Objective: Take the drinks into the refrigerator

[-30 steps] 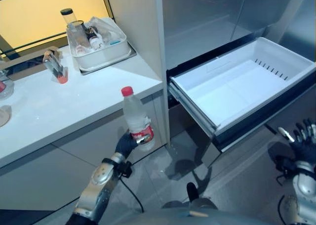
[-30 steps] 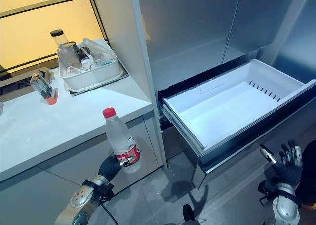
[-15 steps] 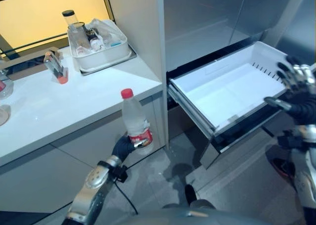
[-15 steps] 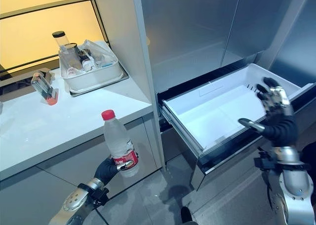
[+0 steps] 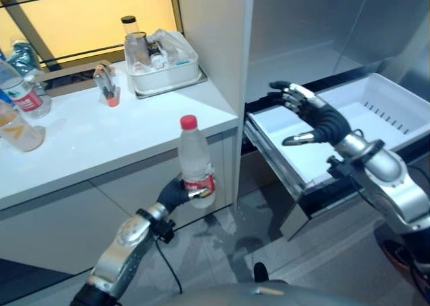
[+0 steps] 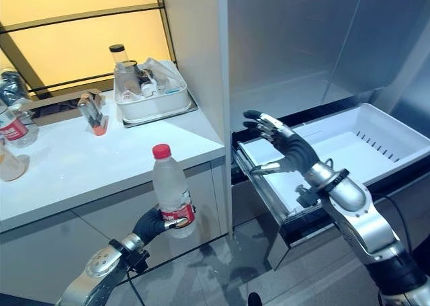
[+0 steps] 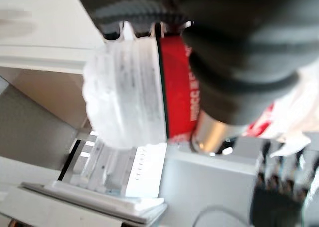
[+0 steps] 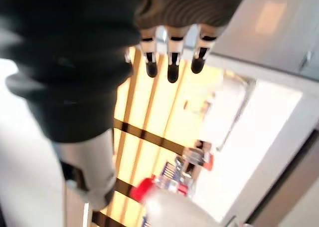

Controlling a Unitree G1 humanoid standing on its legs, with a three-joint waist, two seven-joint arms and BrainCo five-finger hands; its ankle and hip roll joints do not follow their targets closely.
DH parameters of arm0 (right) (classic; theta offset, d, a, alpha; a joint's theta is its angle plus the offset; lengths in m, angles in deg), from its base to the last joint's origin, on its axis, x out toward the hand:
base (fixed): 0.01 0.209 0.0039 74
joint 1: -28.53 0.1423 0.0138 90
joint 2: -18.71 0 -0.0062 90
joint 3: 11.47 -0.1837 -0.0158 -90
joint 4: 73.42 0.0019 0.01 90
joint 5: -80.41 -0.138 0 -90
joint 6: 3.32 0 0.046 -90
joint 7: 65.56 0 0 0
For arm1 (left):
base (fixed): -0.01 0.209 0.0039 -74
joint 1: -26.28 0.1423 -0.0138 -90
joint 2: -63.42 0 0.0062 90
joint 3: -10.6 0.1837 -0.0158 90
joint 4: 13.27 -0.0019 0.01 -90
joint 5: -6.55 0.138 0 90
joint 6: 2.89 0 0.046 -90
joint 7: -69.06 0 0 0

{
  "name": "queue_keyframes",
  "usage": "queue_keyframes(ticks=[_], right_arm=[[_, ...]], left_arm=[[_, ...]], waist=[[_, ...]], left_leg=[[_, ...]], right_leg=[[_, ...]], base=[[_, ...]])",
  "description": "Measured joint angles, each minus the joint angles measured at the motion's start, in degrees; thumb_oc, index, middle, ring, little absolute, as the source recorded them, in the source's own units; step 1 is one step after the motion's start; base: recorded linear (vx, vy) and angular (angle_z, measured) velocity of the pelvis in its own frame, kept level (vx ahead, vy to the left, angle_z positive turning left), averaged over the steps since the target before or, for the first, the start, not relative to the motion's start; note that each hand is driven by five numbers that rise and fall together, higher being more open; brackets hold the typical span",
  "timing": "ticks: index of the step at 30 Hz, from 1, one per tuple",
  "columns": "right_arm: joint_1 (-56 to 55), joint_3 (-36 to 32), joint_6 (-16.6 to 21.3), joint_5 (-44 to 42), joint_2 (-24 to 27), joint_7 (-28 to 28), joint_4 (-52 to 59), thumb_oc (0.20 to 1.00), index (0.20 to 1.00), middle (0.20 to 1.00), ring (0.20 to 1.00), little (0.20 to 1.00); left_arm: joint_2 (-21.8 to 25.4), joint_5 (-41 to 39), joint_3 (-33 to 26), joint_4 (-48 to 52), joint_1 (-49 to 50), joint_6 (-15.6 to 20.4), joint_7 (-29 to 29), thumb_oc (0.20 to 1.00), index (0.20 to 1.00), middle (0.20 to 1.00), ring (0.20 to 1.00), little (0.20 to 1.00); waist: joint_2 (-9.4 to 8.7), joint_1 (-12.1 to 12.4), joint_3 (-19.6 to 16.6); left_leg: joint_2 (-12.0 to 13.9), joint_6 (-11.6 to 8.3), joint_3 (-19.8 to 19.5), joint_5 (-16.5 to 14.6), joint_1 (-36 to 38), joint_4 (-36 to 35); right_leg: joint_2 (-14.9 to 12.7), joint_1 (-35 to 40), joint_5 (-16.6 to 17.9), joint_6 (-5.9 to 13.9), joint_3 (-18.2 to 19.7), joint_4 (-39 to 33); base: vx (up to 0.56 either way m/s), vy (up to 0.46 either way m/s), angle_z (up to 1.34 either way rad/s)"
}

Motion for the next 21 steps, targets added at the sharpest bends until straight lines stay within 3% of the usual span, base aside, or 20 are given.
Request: queue_keyframes(ticks=[5,9,21], right_arm=[[3.13,5.68,-1.37,6.91,-12.66,-3.92,-13.91,1.0,1.0,1.0,1.0,1.0],[2.88,6.6,-1.82,10.13,-17.85,-6.48,-17.83,1.0,1.0,1.0,1.0,1.0],[3.55,9.35,-2.1,10.84,-22.09,-8.02,-20.89,1.0,1.0,1.0,1.0,1.0]], left_arm=[[-5.84,2.35,3.24,-5.56,-4.13,-0.13,3.53,0.2,0.2,0.2,0.2,0.2],[-7.62,4.19,3.44,-7.03,-4.17,-0.1,5.31,0.2,0.2,0.2,0.2,0.2],[-8.94,7.1,3.34,-10.37,-4.16,-0.04,10.39,0.2,0.2,0.2,0.2,0.2]], waist=[[-0.11,0.98,-0.24],[0.16,1.37,-0.3],[0.8,3.35,-0.49]], left_leg=[[0.12,-0.08,-0.67,0.17,0.03,0.05],[0.26,-0.16,-1.69,0.24,-0.03,0.05],[0.54,-0.4,-4.1,0.72,-0.94,0.05]], right_leg=[[-0.12,0.07,-0.11,-0.09,-0.69,-0.01],[-0.12,0.5,-0.39,-0.19,-1.84,0.02],[-0.29,1.23,-0.84,-0.43,-4.19,-0.01]], base=[[0.0,-0.001,0.08],[0.0,-0.004,0.12],[0.0,-0.002,0.11]])
